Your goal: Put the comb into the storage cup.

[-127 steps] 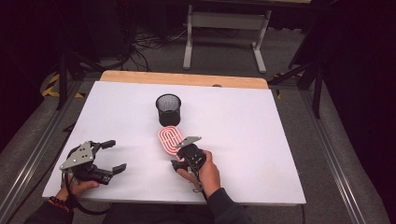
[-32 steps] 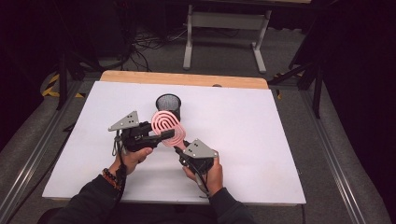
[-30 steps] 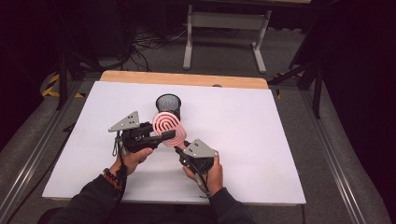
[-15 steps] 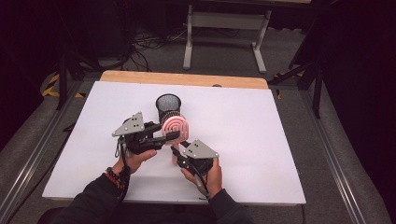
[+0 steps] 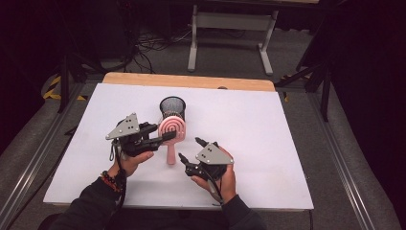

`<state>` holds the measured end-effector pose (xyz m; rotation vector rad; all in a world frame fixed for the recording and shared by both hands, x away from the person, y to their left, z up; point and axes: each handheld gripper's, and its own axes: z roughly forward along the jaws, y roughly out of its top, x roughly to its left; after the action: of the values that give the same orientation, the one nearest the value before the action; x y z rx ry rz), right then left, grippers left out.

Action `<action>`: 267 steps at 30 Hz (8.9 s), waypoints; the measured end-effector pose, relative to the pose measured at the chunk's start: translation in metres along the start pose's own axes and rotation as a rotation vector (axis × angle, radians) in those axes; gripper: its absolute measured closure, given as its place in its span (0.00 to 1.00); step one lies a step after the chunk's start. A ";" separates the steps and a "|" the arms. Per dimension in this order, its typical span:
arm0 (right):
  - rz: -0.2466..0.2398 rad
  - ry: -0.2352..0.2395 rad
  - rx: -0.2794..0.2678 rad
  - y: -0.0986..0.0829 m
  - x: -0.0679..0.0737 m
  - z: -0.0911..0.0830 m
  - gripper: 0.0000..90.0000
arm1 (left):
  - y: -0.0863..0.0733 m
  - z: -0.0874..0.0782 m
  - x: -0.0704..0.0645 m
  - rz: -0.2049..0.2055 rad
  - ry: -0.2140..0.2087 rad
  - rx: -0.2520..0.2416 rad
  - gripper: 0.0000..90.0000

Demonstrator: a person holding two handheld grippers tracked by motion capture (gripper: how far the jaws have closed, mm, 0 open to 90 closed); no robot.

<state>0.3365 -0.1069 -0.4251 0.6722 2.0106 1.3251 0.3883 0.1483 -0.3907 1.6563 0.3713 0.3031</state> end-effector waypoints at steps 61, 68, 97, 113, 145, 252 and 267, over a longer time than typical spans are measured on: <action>-0.029 -0.189 -0.024 -0.072 -0.068 -0.077 0.11 | 0.034 -0.056 0.042 -0.013 0.166 -0.175 0.70; -0.037 -0.182 -0.019 -0.072 -0.066 -0.075 0.10 | 0.051 -0.050 0.044 0.015 0.171 -0.167 0.70; -0.030 -0.188 -0.028 -0.073 -0.068 -0.077 0.11 | 0.082 -0.007 0.074 0.039 0.203 -0.149 0.70; -0.020 -0.177 -0.032 -0.073 -0.069 -0.078 0.11 | 0.079 0.024 0.088 0.000 0.244 -0.133 0.70; -0.025 -0.183 -0.019 -0.077 -0.072 -0.081 0.11 | 0.036 0.061 0.091 -0.056 0.256 -0.034 0.70; -0.055 -0.152 0.036 -0.079 -0.067 -0.073 0.12 | 0.027 0.048 0.075 0.098 0.316 0.084 0.08; -0.056 -0.151 0.031 -0.078 -0.067 -0.074 0.12 | 0.030 0.041 0.067 0.170 0.329 0.123 0.10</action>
<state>0.3218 -0.2274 -0.4605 0.7032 1.9178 1.1771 0.4678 0.1357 -0.3674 1.7645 0.5037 0.6963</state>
